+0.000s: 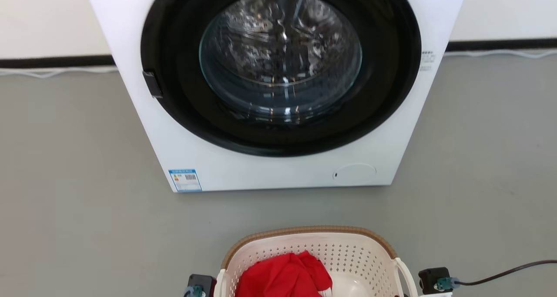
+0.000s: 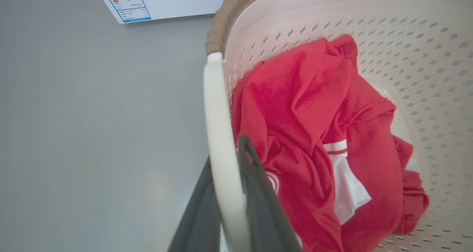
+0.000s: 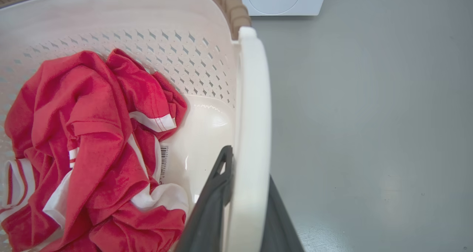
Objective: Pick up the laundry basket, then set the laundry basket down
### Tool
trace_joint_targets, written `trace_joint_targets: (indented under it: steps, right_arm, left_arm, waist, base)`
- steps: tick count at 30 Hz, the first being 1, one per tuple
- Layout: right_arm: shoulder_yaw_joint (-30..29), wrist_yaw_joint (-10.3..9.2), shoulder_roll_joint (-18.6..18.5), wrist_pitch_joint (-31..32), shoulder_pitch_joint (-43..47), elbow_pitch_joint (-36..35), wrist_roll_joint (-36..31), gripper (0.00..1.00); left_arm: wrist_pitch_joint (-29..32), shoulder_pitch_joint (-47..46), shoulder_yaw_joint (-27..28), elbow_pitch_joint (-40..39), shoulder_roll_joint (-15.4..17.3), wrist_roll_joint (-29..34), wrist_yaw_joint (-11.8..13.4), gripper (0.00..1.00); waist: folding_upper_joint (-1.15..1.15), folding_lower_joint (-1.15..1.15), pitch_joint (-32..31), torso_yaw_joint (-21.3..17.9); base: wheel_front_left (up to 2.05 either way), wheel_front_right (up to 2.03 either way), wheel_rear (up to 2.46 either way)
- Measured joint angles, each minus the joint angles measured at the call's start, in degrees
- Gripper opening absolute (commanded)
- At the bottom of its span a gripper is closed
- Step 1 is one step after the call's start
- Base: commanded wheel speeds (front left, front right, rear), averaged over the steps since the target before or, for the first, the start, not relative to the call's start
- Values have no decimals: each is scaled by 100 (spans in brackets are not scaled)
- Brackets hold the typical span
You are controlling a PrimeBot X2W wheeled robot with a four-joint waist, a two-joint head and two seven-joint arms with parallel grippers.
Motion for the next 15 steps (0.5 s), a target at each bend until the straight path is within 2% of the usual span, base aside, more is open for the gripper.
trace_joint_targets:
  steps: [15]
  right_arm:
    - [472, -8, -40, 158, 85, -41, 302, 0]
  left_arm:
    - [-2, 65, -455, 32, 35, -441, 43, 0]
  waist:
    - [0, 0, -338, -24]
  base:
    - [0, 0, 0]
